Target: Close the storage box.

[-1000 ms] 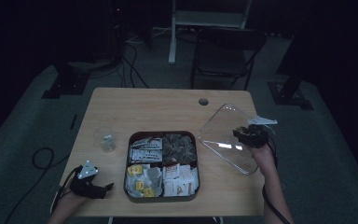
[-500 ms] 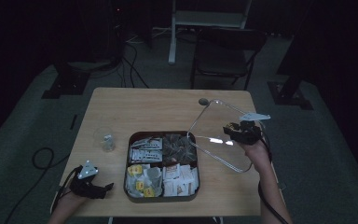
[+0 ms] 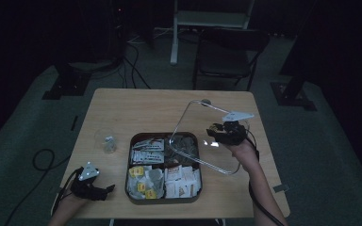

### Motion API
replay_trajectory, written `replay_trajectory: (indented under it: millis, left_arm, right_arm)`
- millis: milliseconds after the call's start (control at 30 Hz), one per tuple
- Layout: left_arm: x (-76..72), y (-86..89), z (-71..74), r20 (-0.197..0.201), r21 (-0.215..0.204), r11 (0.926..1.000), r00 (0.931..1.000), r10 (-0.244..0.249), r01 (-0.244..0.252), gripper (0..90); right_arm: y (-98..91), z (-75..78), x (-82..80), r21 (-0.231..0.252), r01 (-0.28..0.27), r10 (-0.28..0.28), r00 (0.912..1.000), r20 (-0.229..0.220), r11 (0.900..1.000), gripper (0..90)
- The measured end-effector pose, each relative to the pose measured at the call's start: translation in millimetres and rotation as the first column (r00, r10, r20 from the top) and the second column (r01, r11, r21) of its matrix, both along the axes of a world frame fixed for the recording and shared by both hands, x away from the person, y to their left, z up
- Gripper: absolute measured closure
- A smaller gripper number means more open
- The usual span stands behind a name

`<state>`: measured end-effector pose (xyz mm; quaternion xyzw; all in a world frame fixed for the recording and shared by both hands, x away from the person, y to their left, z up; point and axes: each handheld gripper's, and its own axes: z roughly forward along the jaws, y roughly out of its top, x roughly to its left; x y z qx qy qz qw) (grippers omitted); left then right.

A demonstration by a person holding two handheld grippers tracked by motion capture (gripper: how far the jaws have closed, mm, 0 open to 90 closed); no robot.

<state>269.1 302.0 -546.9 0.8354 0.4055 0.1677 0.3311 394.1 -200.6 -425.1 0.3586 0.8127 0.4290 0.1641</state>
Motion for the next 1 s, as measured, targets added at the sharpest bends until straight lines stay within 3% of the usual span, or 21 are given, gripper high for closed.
replay_trajectory:
  millis: [433,667,1000]
  left_arm:
    - [0.0,0.1,0.0,0.001,0.001,1.0,1.0,0.0,0.0,2.3]
    - [0.1,0.1,0.0,0.001,0.002,1.0,1.0,-0.001,0.001,2.3]
    - [0.0,0.0,0.0,0.0,0.0,1.0,1.0,0.0,0.0,2.3]
  right_arm:
    - [46.6,3.2,-7.2,-0.006,-0.132,0.132,0.9912,0.002,0.9912,58.4]
    - [70.8,2.7,-11.5,-0.007,-0.195,0.195,0.9807,-0.004,0.9807,58.4]
    - [104.9,-0.8,-18.8,-0.022,-0.285,0.284,0.9587,-0.009,0.9584,58.4]
